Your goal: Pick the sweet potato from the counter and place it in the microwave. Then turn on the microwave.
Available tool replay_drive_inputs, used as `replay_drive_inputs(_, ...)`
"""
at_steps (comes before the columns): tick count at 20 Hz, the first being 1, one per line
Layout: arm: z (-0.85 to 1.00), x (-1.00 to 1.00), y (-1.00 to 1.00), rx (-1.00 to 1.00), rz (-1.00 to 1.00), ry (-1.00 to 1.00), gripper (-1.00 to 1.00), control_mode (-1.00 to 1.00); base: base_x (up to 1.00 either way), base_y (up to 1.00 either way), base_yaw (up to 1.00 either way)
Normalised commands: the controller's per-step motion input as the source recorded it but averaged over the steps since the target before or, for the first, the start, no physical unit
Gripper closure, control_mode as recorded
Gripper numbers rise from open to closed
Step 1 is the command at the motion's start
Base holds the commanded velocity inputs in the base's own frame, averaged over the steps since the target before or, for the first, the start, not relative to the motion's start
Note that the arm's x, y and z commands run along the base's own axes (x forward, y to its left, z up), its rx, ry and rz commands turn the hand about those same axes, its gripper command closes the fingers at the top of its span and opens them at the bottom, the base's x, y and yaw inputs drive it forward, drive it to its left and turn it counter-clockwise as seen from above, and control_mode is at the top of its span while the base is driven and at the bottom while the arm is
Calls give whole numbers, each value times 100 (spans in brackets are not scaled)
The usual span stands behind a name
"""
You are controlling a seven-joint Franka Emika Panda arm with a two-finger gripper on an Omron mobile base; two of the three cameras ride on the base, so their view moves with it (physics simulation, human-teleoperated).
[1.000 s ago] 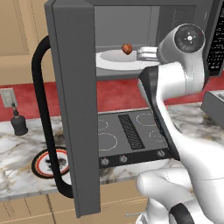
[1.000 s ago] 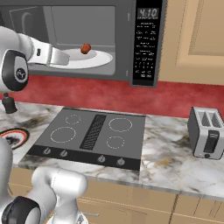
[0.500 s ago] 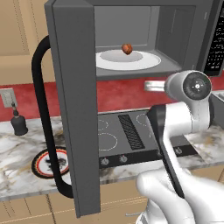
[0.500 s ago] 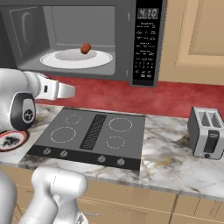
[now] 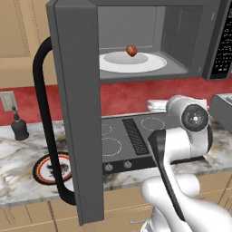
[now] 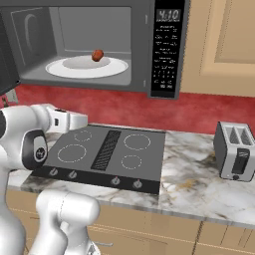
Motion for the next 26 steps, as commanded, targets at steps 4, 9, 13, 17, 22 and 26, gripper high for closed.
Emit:
replay_drive_inputs(4,-32,9,2,-9,0,-12,100,-100,0,0,0)
replay_drive_inputs(9,-28,0,28,-12,-1,-14,100,-100,0,0,0)
replay_drive_inputs(13,-38,0,23,-15,-1,-15,100,-100,0,0,0)
replay_drive_inputs(17,-49,2,19,-14,0,-13,100,-100,0,0,0)
replay_drive_inputs(22,-59,1,2,-14,0,-13,100,-100,0,0,0)
replay_drive_inputs(26,-63,7,0,-13,0,-12,100,-100,0,0,0)
